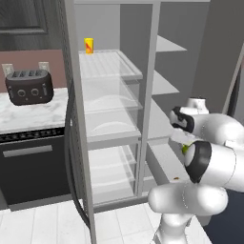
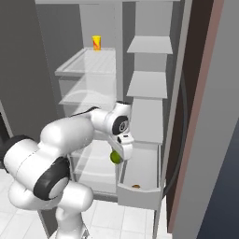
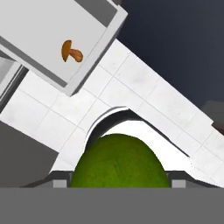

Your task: Take the mushroom and lime from the fridge shelf and place them in the freezer drawer to begin freezing them.

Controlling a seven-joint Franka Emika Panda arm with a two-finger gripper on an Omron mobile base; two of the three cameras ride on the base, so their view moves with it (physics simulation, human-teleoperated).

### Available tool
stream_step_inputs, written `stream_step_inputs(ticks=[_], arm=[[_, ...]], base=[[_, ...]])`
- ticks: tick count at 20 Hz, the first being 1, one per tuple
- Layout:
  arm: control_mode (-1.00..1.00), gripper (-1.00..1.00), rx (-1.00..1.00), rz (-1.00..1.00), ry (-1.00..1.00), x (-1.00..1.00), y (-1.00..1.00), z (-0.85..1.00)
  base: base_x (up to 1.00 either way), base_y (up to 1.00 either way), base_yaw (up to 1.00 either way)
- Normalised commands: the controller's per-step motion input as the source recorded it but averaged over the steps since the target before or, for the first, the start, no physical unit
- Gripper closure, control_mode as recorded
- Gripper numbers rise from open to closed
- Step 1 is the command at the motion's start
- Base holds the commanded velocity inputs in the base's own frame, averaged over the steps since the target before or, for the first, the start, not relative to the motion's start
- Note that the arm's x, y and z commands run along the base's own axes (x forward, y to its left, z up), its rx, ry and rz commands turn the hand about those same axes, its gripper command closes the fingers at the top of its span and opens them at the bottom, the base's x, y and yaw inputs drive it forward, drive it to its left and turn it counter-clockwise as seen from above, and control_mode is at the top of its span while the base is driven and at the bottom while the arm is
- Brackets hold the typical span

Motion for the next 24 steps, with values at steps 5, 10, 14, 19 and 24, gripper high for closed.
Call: stream_step_inputs(ticks=[5,10,14,19,24], arm=[[-1.00,1.00,0.00,-0.04,0.08,0.29,0.00,-0.23],[-1.00,1.00,0.00,-0.03,0.05,0.12,-0.10,-0.36],[-1.00,1.00,0.00,0.00,0.00,0.00,-0.22,-0.54],[-1.00,1.00,0.00,0.00,-0.03,0.00,-0.03,-0.54],[-1.00,1.00,0.00,0.00,-0.01,0.05,-0.03,-0.27]], base=[[0.00,0.00,0.00],[0.00,0.00,0.00],[0.00,0.00,0.00],[0.00,0.00,0.00],[0.00,0.00,0.00]])
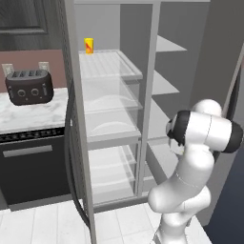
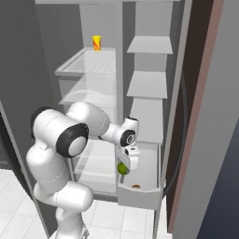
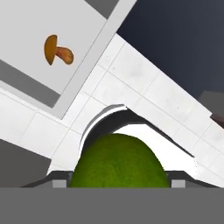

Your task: Take the mushroom and lime from the fridge shelf and place them in the freezer drawer to begin freezing them.

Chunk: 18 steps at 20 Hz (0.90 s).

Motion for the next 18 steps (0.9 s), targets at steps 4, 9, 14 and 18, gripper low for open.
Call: stream_step_inputs(ticks=[4,9,14,18], arm=[[-1.00,1.00,0.00,0.00,0.00,0.15,-0.07,-0.18],[-1.00,1.00,0.00,0.00,0.00,0.13,-0.07,-0.14],[-1.00,1.00,0.00,0.00,0.00,0.08,-0.12,-0.18],[-1.00,1.00,0.00,0.00,0.00,0.10,-0.19,-0.13]], base=[[0.00,0.00,0.00],[0.00,0.00,0.00],[0.00,0.00,0.00],[0.00,0.00,0.00]])
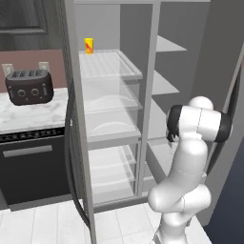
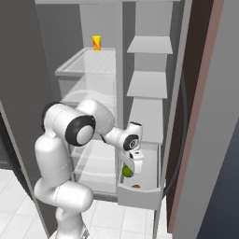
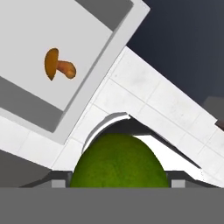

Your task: Take the mushroom and lime from the fridge shelf and place them in the freezer drawer to begin freezing them.

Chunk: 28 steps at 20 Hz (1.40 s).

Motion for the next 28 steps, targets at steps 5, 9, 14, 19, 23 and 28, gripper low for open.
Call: stream_step_inputs(ticks=[5,9,14,19,23,28], arm=[[-1.00,1.00,0.00,0.00,0.00,0.17,-0.26,-0.13],[-1.00,1.00,0.00,0.00,0.00,0.17,-0.15,-0.12],[-1.00,1.00,0.01,0.00,0.00,0.17,-0.15,-0.11],[-1.00,1.00,0.00,0.00,0.00,0.16,0.00,-0.29],[-1.00,1.00,0.00,0.00,0.00,0.11,0.00,-0.31],[-1.00,1.00,0.00,0.00,0.00,0.11,0.00,-0.26]], base=[[0.00,0.00,0.00],[0.00,0.00,0.00],[0.00,0.00,0.00],[0.00,0.00,0.00],[0.00,0.00,0.00],[0.00,0.00,0.00]])
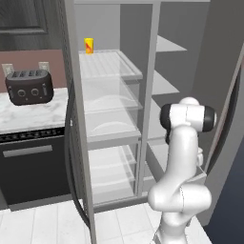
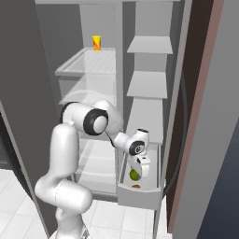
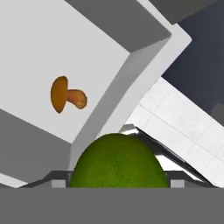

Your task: Take the mushroom and lime from the fridge shelf and place them in the freezer drawer to begin freezing them.

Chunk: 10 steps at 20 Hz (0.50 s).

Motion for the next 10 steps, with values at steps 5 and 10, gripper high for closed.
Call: stream_step_inputs(ticks=[5,10], arm=[[-1.00,1.00,0.00,0.00,0.00,0.10,0.00,-0.22],[-1.00,1.00,0.00,0.00,0.00,0.10,0.00,-0.22]], base=[[0.00,0.00,0.00],[0.00,0.00,0.00]])
